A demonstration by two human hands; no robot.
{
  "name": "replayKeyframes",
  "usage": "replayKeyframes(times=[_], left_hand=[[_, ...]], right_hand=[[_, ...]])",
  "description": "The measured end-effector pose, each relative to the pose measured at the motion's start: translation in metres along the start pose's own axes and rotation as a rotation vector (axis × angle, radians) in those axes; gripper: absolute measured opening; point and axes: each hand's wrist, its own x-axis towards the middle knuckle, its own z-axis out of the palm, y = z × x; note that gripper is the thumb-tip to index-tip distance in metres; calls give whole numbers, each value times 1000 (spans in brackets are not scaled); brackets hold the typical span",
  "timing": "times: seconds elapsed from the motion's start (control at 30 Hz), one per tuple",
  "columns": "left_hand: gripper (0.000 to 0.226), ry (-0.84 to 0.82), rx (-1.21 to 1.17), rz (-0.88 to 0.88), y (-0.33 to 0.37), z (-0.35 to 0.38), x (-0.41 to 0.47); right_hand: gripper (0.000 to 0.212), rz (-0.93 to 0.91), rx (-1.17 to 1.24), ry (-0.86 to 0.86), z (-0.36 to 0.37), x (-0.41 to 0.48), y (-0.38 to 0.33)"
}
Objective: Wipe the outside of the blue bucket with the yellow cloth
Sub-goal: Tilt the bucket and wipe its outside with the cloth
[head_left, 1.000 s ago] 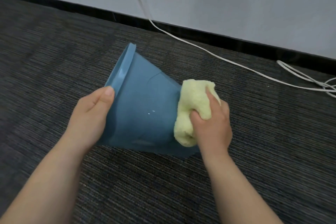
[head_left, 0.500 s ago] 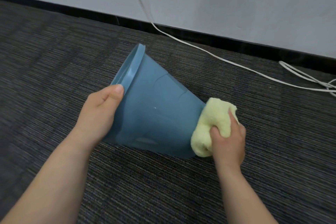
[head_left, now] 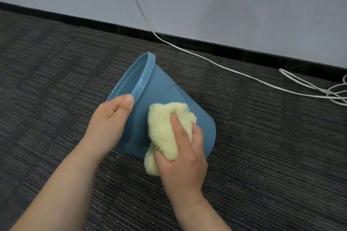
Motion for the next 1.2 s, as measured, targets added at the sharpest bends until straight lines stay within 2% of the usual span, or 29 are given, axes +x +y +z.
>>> replayKeyframes(times=[0.1,0.2,0.3,0.4,0.5,0.6,0.73,0.83,0.93,1.0,1.1,1.2], left_hand=[[44,-16,-40,-26,2,-2,-2],[40,-70,-58,-24,5,0,-5],[35,-140,-75,-2,6,1,-11],[30,-218,-97,29,10,2,-15],[30,-273,-106,64,11,1,-18],[25,-326,-3,141,12,4,-23],[25,-241,12,124,9,2,-18],[30,-231,24,115,6,0,-20],[24,-210,-11,92,4,-2,-20],[25,-213,-29,91,5,0,-19],[35,-251,24,115,9,4,-22],[30,-249,31,117,11,5,-22]], right_hand=[[62,-64,-51,13,-5,9,12],[67,162,11,2,-16,30,47],[60,413,-19,-23,-24,41,79],[55,486,9,-63,-34,45,92],[54,435,59,-55,-41,62,84],[56,258,56,-39,-47,83,54],[60,-14,-43,-92,-48,76,21],[57,-156,-52,-76,-47,54,7],[53,-277,-101,-56,-50,48,0],[52,-219,-99,-74,-52,57,6],[54,-3,-104,-98,-56,78,22],[56,-26,-141,-56,-55,75,18]])
